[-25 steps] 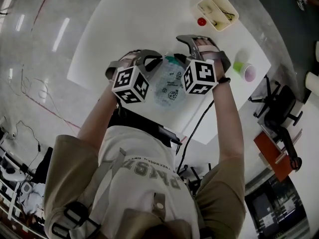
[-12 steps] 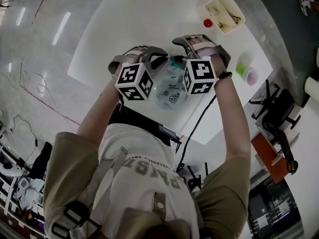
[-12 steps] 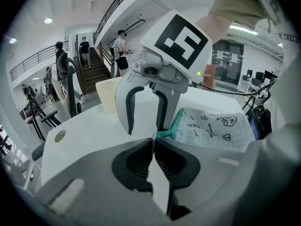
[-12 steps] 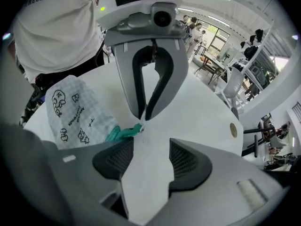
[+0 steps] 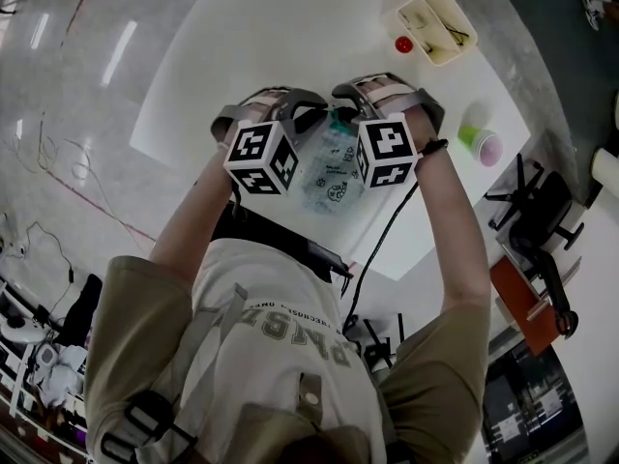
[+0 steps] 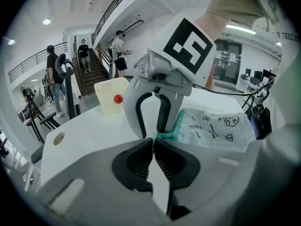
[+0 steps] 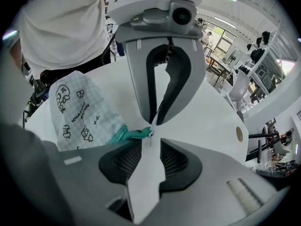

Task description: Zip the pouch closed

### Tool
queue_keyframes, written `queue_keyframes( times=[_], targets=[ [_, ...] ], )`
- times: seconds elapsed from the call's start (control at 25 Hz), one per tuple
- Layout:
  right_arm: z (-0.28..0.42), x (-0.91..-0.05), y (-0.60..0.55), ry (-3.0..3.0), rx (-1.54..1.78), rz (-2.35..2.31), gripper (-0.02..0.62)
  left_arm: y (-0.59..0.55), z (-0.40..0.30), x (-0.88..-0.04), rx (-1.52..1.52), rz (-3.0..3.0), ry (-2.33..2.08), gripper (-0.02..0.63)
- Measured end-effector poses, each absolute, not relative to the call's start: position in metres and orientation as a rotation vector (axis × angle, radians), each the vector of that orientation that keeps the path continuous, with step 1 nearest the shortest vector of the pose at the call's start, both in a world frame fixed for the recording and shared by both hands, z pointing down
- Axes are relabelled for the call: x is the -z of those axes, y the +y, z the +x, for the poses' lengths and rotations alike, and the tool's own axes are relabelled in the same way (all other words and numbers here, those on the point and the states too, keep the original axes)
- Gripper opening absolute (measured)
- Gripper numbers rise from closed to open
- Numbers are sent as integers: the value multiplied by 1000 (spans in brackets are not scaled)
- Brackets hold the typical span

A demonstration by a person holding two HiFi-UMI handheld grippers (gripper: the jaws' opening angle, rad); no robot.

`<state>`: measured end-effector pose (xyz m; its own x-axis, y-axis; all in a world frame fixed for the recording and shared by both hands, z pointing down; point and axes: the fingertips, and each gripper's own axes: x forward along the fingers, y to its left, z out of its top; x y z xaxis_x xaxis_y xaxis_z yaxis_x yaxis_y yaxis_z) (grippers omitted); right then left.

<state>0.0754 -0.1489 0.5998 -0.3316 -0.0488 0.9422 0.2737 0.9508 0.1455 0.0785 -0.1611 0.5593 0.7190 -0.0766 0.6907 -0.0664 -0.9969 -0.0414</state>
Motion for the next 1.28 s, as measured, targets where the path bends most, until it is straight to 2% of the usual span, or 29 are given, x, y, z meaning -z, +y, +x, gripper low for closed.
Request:
queue_keyframes(
  times=[0.68,1.28],
  targets=[
    [79,-601,-141,-1878,333,-217,3,-152,81,-558,1160,-2839,-43,25],
    [78,-596,-137,-1865,198,-170,-2,-152,78,-557,1160,-2894,-3,25]
  ],
)
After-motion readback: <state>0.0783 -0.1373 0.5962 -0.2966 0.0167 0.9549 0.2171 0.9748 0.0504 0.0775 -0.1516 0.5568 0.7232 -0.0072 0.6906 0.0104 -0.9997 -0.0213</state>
